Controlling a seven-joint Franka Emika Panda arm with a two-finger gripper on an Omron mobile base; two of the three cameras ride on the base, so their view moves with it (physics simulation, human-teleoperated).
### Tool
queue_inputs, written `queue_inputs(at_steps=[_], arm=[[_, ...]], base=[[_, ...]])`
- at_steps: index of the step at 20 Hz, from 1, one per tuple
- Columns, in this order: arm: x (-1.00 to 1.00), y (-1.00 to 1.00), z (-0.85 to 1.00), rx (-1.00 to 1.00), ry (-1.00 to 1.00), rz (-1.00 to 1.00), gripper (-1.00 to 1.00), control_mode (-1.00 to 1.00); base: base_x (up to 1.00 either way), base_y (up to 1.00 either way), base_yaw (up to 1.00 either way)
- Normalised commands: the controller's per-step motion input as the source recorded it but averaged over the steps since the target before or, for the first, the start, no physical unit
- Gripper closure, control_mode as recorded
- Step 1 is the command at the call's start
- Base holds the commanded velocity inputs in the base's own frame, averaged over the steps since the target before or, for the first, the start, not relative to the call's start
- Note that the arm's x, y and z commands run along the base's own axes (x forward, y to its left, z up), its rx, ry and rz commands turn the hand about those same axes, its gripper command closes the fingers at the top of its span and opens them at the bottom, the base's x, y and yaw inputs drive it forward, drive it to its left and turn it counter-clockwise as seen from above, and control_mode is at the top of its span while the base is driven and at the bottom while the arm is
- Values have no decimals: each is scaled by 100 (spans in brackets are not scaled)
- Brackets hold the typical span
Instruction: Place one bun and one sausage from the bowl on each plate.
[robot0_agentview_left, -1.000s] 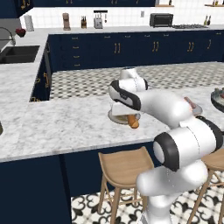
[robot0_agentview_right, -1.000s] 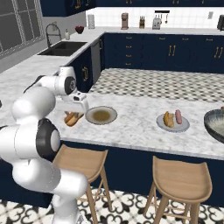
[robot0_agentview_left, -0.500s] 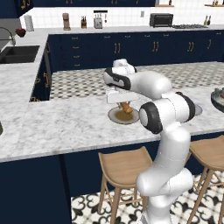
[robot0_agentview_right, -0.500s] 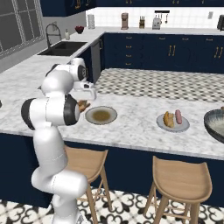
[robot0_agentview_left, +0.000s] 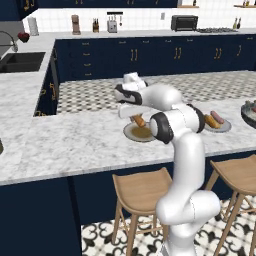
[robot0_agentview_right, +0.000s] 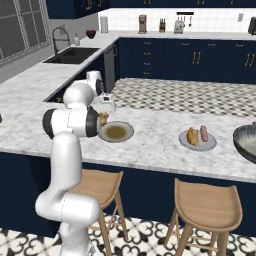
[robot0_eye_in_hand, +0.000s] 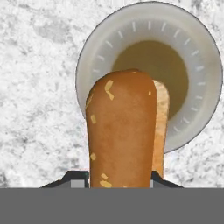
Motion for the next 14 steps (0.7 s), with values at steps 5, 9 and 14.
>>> queue_inputs(at_steps=[5,9,14], arm=[[26,-31,-52,18,0,11,100,-100],[1,2,-32,0,0,6,100,-100],[4,6,-25,0,-1,2,100,-100]], base=[[0,0,0],[0,0,0],[0,0,0]])
